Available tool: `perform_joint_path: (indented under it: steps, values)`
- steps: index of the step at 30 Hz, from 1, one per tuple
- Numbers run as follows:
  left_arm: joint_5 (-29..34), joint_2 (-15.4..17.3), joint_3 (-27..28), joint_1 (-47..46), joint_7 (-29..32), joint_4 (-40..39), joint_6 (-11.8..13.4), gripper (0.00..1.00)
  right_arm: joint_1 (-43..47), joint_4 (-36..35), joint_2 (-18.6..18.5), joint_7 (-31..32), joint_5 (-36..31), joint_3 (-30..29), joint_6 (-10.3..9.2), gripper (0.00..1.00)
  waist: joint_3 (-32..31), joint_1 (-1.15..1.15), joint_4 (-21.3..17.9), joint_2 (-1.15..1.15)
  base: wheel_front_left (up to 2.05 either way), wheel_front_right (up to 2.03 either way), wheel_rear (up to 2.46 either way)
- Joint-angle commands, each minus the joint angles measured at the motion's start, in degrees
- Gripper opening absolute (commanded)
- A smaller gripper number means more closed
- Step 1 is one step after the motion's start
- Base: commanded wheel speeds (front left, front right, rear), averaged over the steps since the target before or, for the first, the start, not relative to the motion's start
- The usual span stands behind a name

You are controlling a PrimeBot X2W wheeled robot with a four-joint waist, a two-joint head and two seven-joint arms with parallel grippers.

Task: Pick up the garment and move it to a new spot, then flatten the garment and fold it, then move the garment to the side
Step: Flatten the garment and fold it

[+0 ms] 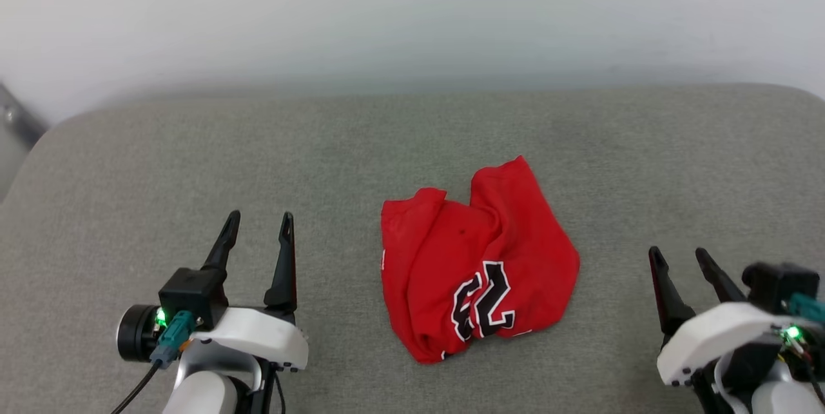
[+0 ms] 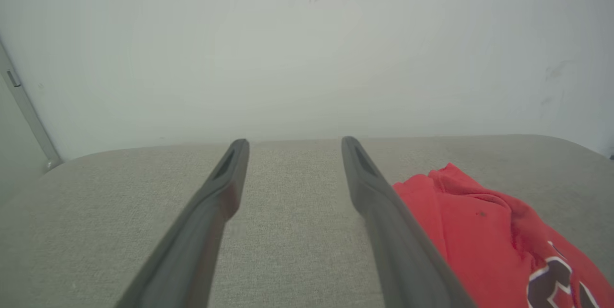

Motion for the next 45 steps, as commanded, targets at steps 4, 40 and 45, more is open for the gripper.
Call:
perform_joint_path:
  steps: [4, 40, 45]
  values:
    - [0.4, -0.8, -0.3, -1.9, -1.0, -1.1, 0.4, 1.00, -7.3, 6.1, -2.6, 8.2, 3.7, -0.4, 0.00, 1.00, 3.4, 0.00, 3.1, 0.00, 0.00, 0.00, 0.00]
    - [2.3, -5.3, 0.7, -3.4, -3.5, 3.0, -2.9, 1.00, -31.6, 15.9, -17.5, 32.3, 12.5, 12.0, 0.00, 0.00, 5.3, 0.00, 7.1, 0.00, 0.00, 0.00, 0.00]
    - [1.8, -4.6, 1.0, -1.3, -3.2, 3.2, -2.6, 1.00, -22.9, 9.4, -19.0, 31.5, 10.1, 2.0, 0.00, 0.00, 2.7, 0.00, 4.4, 0.00, 0.00, 0.00, 0.00]
